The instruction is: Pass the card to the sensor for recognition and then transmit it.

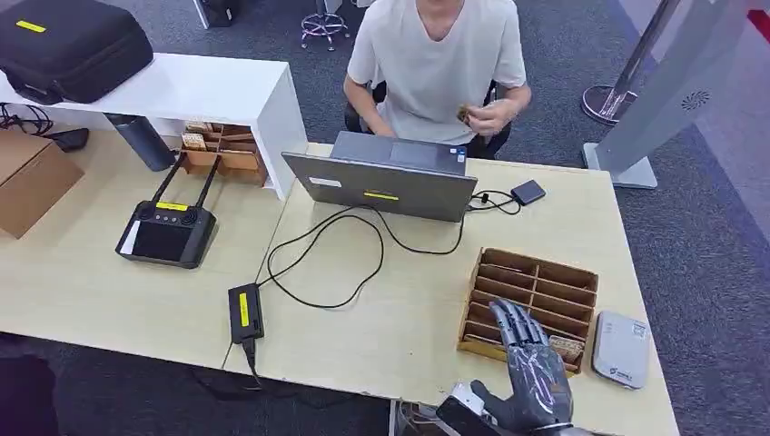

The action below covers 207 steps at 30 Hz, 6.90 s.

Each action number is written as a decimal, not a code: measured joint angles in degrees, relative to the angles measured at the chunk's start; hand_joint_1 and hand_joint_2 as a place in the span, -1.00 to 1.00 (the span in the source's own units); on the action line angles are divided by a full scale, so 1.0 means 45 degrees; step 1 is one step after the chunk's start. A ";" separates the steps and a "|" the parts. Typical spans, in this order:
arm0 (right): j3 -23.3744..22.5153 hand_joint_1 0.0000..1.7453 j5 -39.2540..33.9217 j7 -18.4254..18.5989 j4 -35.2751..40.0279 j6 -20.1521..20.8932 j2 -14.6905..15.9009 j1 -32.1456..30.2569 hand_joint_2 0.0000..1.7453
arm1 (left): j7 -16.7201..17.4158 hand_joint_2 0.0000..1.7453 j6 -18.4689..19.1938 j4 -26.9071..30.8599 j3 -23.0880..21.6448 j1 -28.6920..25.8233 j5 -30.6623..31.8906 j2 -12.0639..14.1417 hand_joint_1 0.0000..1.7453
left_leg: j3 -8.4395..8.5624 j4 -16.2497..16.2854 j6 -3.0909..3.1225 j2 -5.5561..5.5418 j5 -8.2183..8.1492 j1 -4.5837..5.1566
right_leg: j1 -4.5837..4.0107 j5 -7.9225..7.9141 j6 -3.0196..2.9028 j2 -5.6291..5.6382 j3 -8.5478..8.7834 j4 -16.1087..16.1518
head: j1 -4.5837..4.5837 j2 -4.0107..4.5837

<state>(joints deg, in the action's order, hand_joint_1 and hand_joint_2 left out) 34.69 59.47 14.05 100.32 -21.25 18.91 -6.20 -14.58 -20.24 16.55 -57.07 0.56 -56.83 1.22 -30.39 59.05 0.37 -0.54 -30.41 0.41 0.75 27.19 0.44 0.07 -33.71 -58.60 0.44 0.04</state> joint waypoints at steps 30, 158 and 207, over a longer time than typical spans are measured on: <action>-0.0257 -1.00 -0.0122 -0.0603 -0.1330 -0.0398 -0.0719 0.0373 1.00 | -0.0505 1.00 -0.0757 0.0325 -0.0019 0.0202 0.0889 -0.0107 -1.00 | 0.0005 0.0000 0.0000 0.0015 0.0001 -0.0001 | -0.0001 -0.0001 -0.0001 0.0013 0.0002 -0.0004 | -0.0005 0.0000; 0.0418 -0.38 -0.1156 -0.1384 -0.2657 -0.0126 -0.1267 0.0983 1.00 | -0.0340 1.00 -0.0903 0.0811 0.0019 0.0309 0.1889 0.0097 -1.00 | 0.0007 0.0000 0.0000 0.0014 0.0001 0.0000 | 0.0000 -0.0001 -0.0001 0.0011 0.0001 -0.0003 | -0.0005 0.0000; -0.0316 -0.30 -0.0403 -0.1083 -0.2355 -0.0563 -0.0427 0.0418 1.00 | -0.0534 1.00 -0.0679 0.0806 0.0369 0.0266 0.2205 0.0126 -1.00 | 0.0006 0.0000 0.0000 0.0014 0.0001 0.0000 | 0.0000 -0.0001 -0.0001 0.0011 0.0002 -0.0002 | -0.0005 0.0000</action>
<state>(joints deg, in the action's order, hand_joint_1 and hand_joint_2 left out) 33.27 57.66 9.18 89.72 -23.78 16.98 -4.32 -16.98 -23.30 20.17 -55.41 1.76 -46.90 1.79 -30.37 59.05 0.37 -0.48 -30.41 0.41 0.75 27.18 0.44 0.12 -33.70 -58.61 0.42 0.04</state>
